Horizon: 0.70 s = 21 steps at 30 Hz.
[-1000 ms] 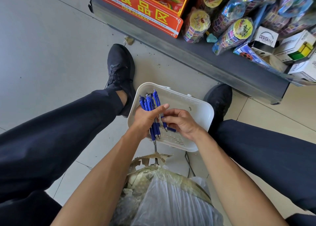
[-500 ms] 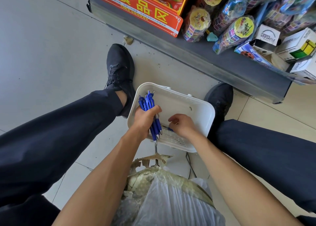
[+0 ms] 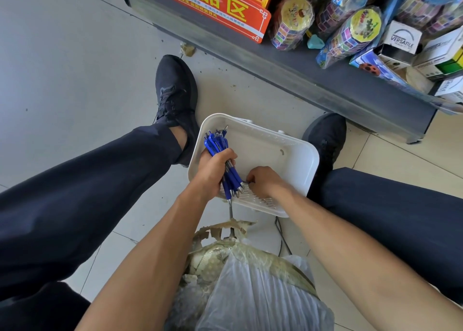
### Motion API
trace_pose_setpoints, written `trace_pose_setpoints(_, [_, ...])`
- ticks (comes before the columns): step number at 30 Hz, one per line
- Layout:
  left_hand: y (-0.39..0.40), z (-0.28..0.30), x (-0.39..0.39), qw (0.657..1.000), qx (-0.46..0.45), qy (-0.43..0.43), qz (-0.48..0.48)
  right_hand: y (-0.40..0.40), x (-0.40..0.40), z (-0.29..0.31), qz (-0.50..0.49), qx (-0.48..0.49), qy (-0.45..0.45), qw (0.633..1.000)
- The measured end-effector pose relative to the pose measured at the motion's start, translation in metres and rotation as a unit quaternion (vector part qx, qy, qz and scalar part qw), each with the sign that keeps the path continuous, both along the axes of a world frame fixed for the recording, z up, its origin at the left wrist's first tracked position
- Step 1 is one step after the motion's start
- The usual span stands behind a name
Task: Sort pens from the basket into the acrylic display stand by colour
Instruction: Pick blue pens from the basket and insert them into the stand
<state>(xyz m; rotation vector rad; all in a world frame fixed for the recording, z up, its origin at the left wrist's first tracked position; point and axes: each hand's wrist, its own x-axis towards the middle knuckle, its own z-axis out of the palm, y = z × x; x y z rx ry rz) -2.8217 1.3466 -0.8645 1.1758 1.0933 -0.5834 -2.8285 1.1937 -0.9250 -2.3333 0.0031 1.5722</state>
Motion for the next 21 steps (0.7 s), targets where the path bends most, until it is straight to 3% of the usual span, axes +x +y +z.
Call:
trace_pose_setpoints(4, [0.001,0.0,0.0,1.0,-0.024,0.008,0.007,-0.003,0.009,0.01,-0.029,0.001,0.002,1.0])
trace_pose_setpoints(10, [0.0,0.002,0.0,1.0,-0.006,0.012,-0.005,-0.013,0.017,0.039,-0.183,0.042,-0.005,0.982])
trace_pose_setpoints(15, [0.0,0.002,-0.003,0.999,0.017,-0.013,-0.039,-0.013,0.014,0.061,-0.381,0.189,0.018,0.905])
trace_pose_setpoints(21, [0.002,0.014,-0.002,0.998,0.002,-0.049,-0.051,-0.004,0.013,0.066,-0.416,0.284,0.056,0.862])
